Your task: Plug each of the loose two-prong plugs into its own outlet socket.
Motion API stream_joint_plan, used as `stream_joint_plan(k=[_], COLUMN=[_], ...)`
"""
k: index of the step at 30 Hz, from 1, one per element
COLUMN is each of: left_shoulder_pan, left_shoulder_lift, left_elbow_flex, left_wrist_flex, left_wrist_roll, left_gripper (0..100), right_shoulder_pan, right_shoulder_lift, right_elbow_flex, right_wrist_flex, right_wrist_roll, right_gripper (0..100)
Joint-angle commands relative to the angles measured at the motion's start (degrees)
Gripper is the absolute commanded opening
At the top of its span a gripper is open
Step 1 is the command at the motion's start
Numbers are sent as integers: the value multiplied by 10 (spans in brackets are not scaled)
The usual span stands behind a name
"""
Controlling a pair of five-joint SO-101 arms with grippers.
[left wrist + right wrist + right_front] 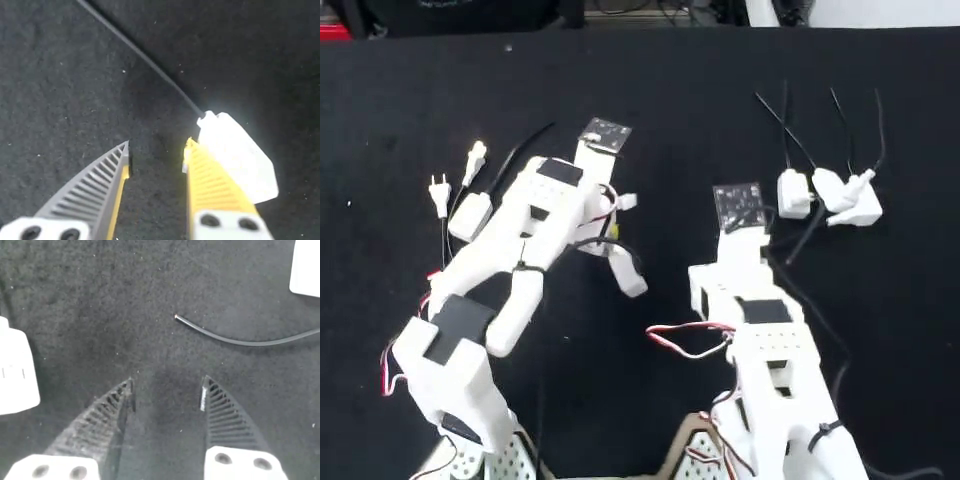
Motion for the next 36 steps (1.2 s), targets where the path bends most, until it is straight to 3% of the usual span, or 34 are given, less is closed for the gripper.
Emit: stream_joint_plan(k=[1, 11, 14, 20, 22, 27, 36], left_shoulder_pan=[0, 87, 100, 44, 15, -14, -8], left_shoulder_lift=[-7, -9, -11, -6, 1, 70, 106], left_elbow_flex=[-29, -29, -58, -148, -153, -131, -129], left_wrist_flex=[-6, -6, -6, -8, -41, -136, -112], left_wrist_roll=[-7, -4, -4, -3, 6, 144, 256], left_gripper=[177, 177, 177, 177, 177, 177, 177], right_shoulder_pan=[1, 25, 54, 66, 66, 66, 66], right_shoulder_lift=[-15, -15, -15, -15, -15, -15, -15], right_elbow_flex=[-36, -37, -45, -47, -48, -49, -49], right_wrist_flex=[-12, -12, -11, -11, -11, -11, -11], right_wrist_roll=[-4, -7, -47, -57, -57, -57, -57], right_gripper=[204, 204, 204, 204, 204, 204, 204])
